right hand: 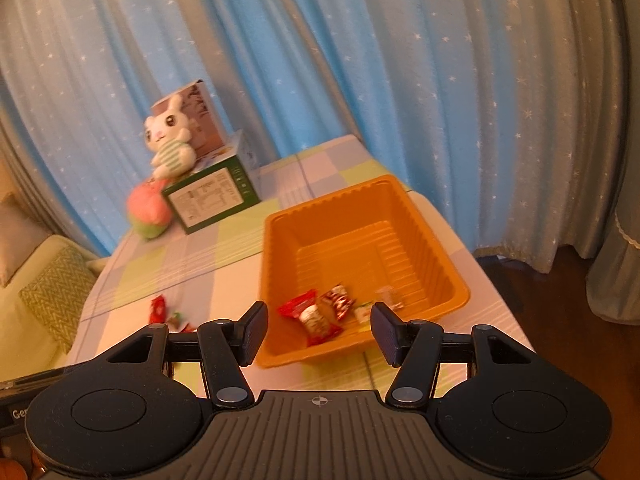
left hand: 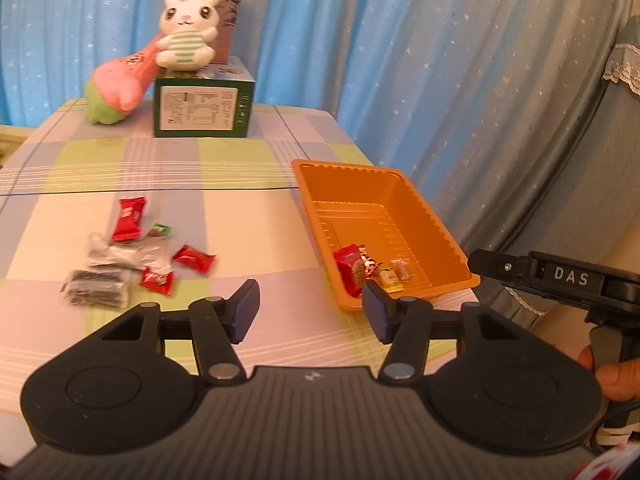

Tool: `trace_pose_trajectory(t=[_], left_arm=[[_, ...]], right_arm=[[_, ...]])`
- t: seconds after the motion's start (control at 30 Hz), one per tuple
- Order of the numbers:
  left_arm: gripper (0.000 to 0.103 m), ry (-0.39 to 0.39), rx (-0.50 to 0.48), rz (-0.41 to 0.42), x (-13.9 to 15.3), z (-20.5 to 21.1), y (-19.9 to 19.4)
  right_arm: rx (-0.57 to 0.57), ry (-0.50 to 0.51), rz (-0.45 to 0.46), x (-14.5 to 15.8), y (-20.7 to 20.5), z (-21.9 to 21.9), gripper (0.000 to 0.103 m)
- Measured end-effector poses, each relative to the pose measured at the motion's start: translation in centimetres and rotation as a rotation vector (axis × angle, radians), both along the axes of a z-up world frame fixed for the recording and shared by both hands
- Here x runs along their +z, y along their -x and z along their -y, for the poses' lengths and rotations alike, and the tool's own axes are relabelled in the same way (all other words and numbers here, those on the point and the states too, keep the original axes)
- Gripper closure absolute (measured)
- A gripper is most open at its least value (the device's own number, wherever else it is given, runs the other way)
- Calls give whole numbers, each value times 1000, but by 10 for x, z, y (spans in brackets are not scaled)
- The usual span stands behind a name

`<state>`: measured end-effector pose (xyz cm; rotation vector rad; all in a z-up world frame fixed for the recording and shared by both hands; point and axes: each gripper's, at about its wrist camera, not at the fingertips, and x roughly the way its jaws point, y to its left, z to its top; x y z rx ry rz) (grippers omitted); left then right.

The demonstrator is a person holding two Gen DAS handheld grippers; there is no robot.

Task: Organize snacks
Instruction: 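Withdraw both open tools from the orange tray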

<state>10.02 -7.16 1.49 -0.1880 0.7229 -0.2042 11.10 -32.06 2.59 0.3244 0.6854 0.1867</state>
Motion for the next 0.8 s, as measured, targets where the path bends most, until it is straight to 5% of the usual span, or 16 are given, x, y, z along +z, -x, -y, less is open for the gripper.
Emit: trace_pose_trajectory(t=[0.8], left_arm=[[44, -16, 150, 5, 6, -78, 59]], right_arm=[[134, 28, -4, -4, 33, -71, 44]])
